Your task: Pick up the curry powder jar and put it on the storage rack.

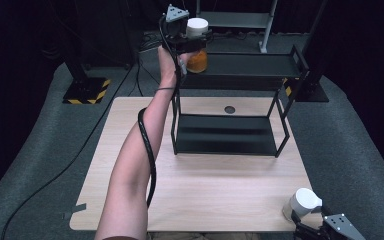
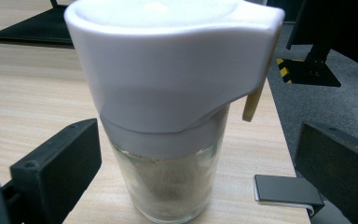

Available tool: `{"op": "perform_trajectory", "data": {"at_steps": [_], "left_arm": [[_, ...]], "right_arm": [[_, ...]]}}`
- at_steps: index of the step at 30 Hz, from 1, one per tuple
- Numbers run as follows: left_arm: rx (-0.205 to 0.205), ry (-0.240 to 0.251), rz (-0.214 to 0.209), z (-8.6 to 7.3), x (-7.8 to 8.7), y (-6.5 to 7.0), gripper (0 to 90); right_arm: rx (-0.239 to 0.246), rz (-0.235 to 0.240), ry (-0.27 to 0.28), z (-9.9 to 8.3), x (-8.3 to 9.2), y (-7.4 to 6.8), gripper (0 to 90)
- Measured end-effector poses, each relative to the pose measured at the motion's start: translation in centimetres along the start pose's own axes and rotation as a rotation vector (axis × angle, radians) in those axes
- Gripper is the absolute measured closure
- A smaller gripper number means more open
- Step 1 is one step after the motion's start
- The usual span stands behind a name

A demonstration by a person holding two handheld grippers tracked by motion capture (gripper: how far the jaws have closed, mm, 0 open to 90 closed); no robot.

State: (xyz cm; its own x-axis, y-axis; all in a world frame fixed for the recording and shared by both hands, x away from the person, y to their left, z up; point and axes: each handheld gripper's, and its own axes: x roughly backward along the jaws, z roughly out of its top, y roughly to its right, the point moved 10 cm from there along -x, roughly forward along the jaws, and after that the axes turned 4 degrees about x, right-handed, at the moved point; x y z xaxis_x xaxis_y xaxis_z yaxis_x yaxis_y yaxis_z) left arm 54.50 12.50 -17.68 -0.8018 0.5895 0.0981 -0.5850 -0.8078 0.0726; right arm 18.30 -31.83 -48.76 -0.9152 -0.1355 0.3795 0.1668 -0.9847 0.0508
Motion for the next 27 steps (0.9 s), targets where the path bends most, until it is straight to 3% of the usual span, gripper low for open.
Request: {"op": "perform_trajectory", "data": {"at_steps": [8, 27], "left_arm": [[0.019, 0.015, 0.026, -0.92, -0.3, -0.41, 33.7], [0.007, -0.029, 0.022, -0.36, -0.49, -0.52, 33.5]], "right_arm": [[0.002, -0.003, 0.003, 0.05, 0.14, 0.03, 0.0], [0.008, -0.002, 0.007, 0.12, 0.19, -0.05, 0.0]]}}
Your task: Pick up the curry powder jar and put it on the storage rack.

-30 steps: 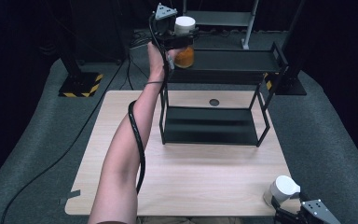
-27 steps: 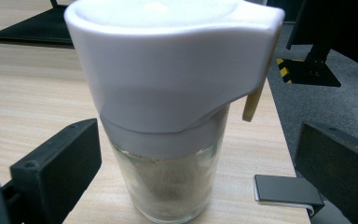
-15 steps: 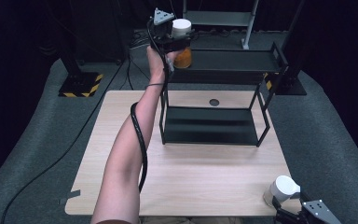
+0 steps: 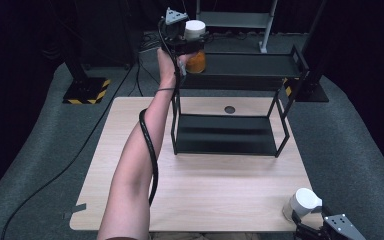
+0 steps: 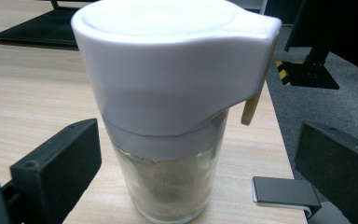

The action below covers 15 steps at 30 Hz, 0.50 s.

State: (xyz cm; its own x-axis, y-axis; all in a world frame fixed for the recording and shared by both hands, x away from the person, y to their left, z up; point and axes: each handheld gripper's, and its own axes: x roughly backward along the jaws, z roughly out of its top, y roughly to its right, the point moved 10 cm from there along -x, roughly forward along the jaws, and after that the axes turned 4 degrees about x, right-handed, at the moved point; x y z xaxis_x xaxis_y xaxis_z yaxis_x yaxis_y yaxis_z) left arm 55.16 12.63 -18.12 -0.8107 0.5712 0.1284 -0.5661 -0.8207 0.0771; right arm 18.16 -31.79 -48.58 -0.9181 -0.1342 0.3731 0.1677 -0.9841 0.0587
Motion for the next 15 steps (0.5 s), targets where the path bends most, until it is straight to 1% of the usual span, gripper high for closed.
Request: {"op": "perform_trajectory", "data": {"at_steps": [3, 6, 10, 13, 15], "left_arm": [[0.004, -0.004, 0.0, 0.1, 0.0, 0.0, 33.5], [-0.006, -0.013, -0.002, 0.2, 0.0, 0.0, 33.4], [-0.021, -0.028, 0.014, 0.5, 0.1, 0.2, 32.2], [-0.027, -0.051, 0.015, 0.9, 0.5, 0.4, 24.9], [-0.022, -0.085, -0.003, 1.2, 0.7, 0.3, 20.4]], "right_arm": [[0.001, 0.001, -0.002, 0.0, 0.0, 0.0, 0.0], [0.002, 0.002, -0.003, 0.0, -0.1, 0.0, 0.0], [0.002, 0.0, -0.002, 0.0, 0.0, 0.0, 0.0], [0.002, -0.001, -0.002, 0.0, 0.0, 0.0, 0.0], [0.002, -0.001, -0.003, 0.0, 0.0, 0.0, 0.0]]}}
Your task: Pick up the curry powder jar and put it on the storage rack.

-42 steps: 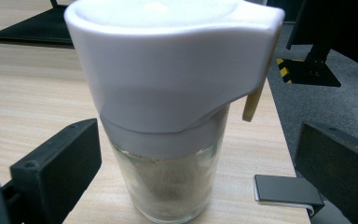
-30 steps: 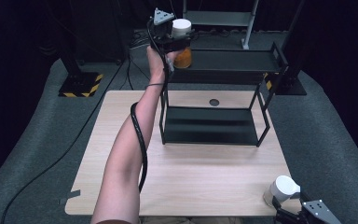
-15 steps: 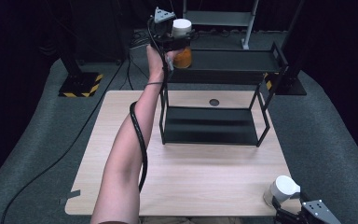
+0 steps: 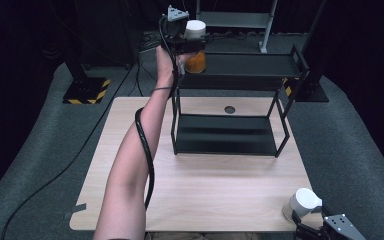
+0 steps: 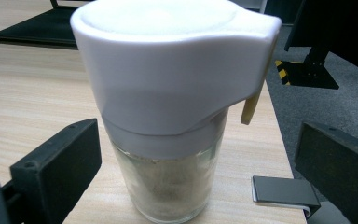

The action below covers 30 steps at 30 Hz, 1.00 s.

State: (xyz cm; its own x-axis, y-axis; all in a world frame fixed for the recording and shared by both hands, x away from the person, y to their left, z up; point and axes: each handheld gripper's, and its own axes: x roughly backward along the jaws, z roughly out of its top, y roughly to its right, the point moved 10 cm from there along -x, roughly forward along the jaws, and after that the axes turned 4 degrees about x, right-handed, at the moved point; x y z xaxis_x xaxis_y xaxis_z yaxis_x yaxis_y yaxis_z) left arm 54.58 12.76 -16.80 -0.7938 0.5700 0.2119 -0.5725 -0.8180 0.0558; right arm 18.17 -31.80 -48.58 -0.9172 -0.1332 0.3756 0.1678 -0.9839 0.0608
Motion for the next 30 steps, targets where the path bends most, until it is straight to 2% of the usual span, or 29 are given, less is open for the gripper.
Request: {"op": "perform_trajectory", "data": {"at_steps": [2, 5, 8, 15, 19, 22, 23, 24, 30], "left_arm": [[-0.027, -0.047, 0.011, 0.4, 0.3, 0.3, 13.1], [-0.056, -0.081, -0.005, 0.8, 1.4, 0.7, 5.0], [-0.097, -0.102, -0.028, 0.9, 2.6, 1.0, 0.8], [-0.186, -0.135, -0.09, -0.4, 6.0, 1.4, 0.0], [-0.23, -0.142, -0.117, -2.1, 7.9, 1.4, 0.0], [-0.271, -0.179, -0.131, -4.1, 9.1, 1.4, 0.0], [-0.271, -0.179, -0.131, -4.1, 9.1, 1.4, 0.0], [-0.276, -0.189, -0.133, -4.7, 9.4, 1.3, 0.0], [-0.285, -0.235, -0.148, -9.3, 11.0, 0.8, 0.0]], "right_arm": [[0.0, 0.0, 0.0, 0.0, 0.0, 0.0, 0.0], [0.0, 0.0, 0.001, 0.0, 0.0, 0.0, 0.0], [0.0, -0.001, 0.0, 0.1, -0.1, -0.1, 0.0], [0.005, 0.008, -0.002, 0.1, -0.3, -0.4, 0.0], [0.005, 0.009, -0.002, 0.2, -0.3, -0.4, 0.0], [0.003, 0.008, -0.004, 0.2, -0.4, -0.5, 0.0], [0.003, 0.008, -0.004, 0.2, -0.4, -0.5, 0.0], [0.003, 0.009, -0.003, 0.2, -0.4, -0.5, 0.0], [0.005, 0.011, -0.004, 0.2, -0.5, -0.6, 0.0]]}}
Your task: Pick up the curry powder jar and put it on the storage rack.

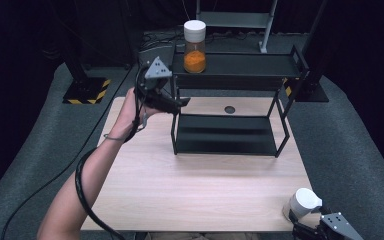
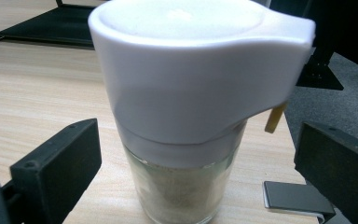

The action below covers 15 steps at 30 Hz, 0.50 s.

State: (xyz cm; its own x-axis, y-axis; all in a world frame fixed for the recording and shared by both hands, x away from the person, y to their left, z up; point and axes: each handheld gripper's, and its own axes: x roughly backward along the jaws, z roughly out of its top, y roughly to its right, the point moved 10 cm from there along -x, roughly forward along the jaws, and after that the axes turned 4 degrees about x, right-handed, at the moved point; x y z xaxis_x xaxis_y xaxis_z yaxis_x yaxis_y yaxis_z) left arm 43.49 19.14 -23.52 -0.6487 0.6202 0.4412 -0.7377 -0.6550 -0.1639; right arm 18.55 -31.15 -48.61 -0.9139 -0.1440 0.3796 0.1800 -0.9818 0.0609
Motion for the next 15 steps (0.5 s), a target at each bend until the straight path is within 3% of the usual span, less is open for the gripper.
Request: {"op": "perform_trajectory", "data": {"at_steps": [8, 15], "left_arm": [[0.003, -0.035, -0.034, -6.6, 0.3, 2.4, 0.0], [0.036, -0.144, -0.07, -12.2, -0.7, 4.3, 0.0]], "right_arm": [[0.003, 0.003, -0.006, -0.1, -0.2, -0.1, 0.0], [0.003, 0.002, -0.007, -0.1, -0.2, -0.2, 0.0]]}}
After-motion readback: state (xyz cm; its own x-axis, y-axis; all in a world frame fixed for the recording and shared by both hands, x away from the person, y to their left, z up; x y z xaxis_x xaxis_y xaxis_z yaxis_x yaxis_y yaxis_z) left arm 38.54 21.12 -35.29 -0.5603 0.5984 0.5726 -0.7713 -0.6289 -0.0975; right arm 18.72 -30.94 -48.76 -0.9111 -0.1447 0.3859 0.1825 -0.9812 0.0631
